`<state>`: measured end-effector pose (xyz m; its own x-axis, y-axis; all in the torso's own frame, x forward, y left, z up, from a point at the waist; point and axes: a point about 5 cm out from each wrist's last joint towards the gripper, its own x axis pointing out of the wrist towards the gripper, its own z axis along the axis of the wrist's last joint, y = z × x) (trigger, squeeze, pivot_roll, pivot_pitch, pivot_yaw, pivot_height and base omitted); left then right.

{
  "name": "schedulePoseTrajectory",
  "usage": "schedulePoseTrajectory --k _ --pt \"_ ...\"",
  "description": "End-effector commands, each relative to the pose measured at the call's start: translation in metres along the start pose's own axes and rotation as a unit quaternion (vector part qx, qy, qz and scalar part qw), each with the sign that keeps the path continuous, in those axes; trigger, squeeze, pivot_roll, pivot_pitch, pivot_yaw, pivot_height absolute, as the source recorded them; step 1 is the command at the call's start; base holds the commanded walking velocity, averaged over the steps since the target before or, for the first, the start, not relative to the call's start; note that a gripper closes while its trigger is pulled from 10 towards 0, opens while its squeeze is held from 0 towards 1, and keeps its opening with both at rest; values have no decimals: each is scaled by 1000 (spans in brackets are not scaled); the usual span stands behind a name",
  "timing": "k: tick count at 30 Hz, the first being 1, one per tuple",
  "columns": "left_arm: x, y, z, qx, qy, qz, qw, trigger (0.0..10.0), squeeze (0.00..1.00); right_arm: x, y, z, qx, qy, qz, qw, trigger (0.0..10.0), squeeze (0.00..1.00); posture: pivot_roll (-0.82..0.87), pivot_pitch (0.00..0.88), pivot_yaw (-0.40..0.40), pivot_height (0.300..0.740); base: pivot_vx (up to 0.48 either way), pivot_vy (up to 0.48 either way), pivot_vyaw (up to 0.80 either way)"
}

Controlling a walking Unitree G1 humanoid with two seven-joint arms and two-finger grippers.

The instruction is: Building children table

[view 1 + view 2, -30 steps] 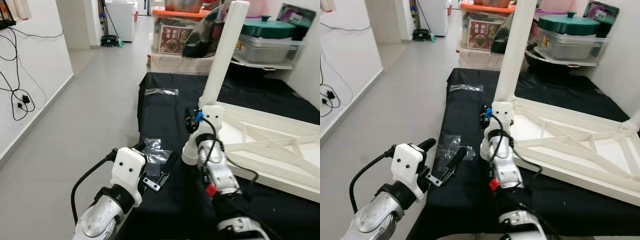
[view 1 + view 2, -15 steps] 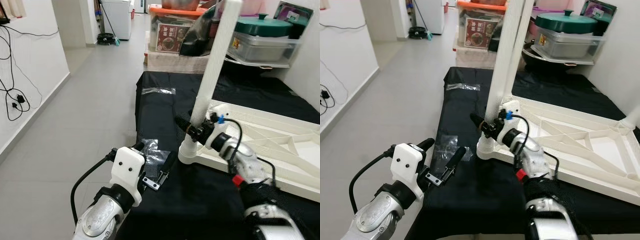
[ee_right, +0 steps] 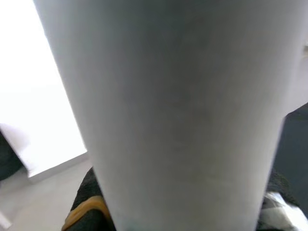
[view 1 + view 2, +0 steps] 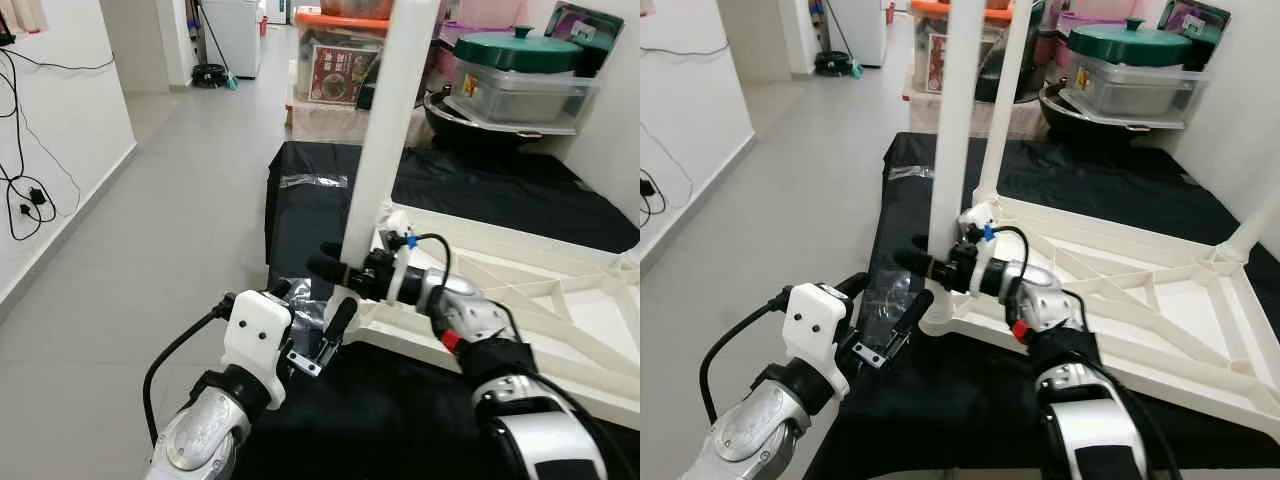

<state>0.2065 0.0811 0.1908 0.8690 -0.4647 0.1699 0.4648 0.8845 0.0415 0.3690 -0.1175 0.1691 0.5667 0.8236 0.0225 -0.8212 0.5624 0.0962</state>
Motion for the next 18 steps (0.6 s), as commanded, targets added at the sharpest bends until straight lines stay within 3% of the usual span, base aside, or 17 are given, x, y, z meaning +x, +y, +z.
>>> schedulePoseTrajectory --k 1,4,5,6,7,8,10,11,12,13,14,15,16,18 --pt "1 0 -3 5 6 2 1000 10000 0 2 -7 1 1 -6 -64 998 0 0 122 0 -90 740 0 0 0" --pt "1 0 -3 4 6 2 1000 10000 0 2 -8 2 2 -7 -75 997 0 0 122 0 -90 740 0 0 0" --pt "1 0 -3 4 6 1 1000 10000 0 2 -10 -1 -5 -6 -129 992 0 0 116 0 -86 740 0 0 0" --pt "1 0 -3 4 6 1 1000 10000 0 2 -10 -1 -5 -6 -129 992 0 0 116 0 -86 740 0 0 0" --pt "1 0 -4 4 7 0 1000 10000 0 1 -13 -5 -6 -7 -208 978 0 0 114 0 -84 740 0 0 0" --pt "0 -1 -4 4 8 -1 1000 10000 0 -6 -17 -9 -26 1 -330 943 0 0 115 0 -87 740 0 0 0" --pt "0 -1 -4 4 8 -1 1000 10000 0 -6 -17 -9 -26 1 -330 943 0 0 115 0 -87 740 0 0 0" --pt "0 -1 -4 4 8 -1 1000 10000 0 -15 -18 -12 -32 3 -431 902 0 0 116 0 -89 740 0 0 0" --pt "0 -1 -4 4 8 -1 1000 10000 0 -15 -18 -12 -32 3 -431 902 0 0 116 0 -89 740 0 0 0" --pt "0 -2 -5 5 9 -2 1000 10000 0 -24 -12 -14 -31 -4 -509 860 0 0 119 0 -91 740 0 0 0" --pt "0 -2 -5 5 9 -2 1000 10000 0 -24 -12 -14 -31 -4 -509 860 0 0 119 0 -91 740 0 0 0" --pt "0 -2 -5 5 9 -3 1000 10000 0 -24 -1 -18 -18 -7 -548 836 0 0 123 0 -90 740 0 0 0" --pt "0 -2 -5 5 9 -3 1000 10000 0 -24 -1 -18 -18 -7 -548 836 0 0 123 0 -90 740 0 0 0" --pt "0 -3 -5 5 9 -3 1000 10000 0 -17 14 -22 12 -16 -565 825 0 0 121 0 -88 740 0 0 0"
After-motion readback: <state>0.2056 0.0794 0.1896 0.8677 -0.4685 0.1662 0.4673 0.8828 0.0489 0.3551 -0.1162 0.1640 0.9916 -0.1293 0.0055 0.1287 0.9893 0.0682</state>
